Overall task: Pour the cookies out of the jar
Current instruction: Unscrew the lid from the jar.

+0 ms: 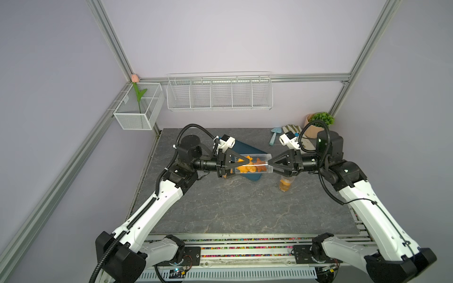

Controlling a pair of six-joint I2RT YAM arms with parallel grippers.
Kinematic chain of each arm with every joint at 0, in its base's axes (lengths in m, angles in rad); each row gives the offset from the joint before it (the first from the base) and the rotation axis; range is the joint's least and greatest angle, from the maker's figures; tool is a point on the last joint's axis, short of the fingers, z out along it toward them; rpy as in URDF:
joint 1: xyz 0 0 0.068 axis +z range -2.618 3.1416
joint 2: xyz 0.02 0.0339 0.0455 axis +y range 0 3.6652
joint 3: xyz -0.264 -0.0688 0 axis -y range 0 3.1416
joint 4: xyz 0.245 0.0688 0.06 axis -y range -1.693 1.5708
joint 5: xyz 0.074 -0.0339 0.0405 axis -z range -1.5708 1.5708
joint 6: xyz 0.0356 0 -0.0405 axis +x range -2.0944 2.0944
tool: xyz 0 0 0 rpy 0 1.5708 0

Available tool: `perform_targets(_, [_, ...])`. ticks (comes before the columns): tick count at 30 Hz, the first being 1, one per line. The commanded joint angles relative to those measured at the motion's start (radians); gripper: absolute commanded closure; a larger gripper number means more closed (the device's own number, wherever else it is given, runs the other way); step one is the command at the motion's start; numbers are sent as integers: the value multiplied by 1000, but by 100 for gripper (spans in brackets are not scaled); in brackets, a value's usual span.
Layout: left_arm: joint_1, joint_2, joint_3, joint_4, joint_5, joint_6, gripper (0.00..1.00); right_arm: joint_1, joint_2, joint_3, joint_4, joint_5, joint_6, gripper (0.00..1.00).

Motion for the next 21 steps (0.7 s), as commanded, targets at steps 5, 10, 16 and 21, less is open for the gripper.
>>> perform_targets(5, [6,1,-3,17,1,-4,46,8,11,-3,36,-40,-37,31])
perform_targets(10, [6,7,-3,15,1,-4,46,8,13,-7,33,-35,-52,31])
perform_targets(16, [5,17,3,14,1,-4,46,9,15,6,-16,-17,-143,31])
perform_targets(21, [5,26,8,14,1,-4,46,12,15,0,7,18,-210,32])
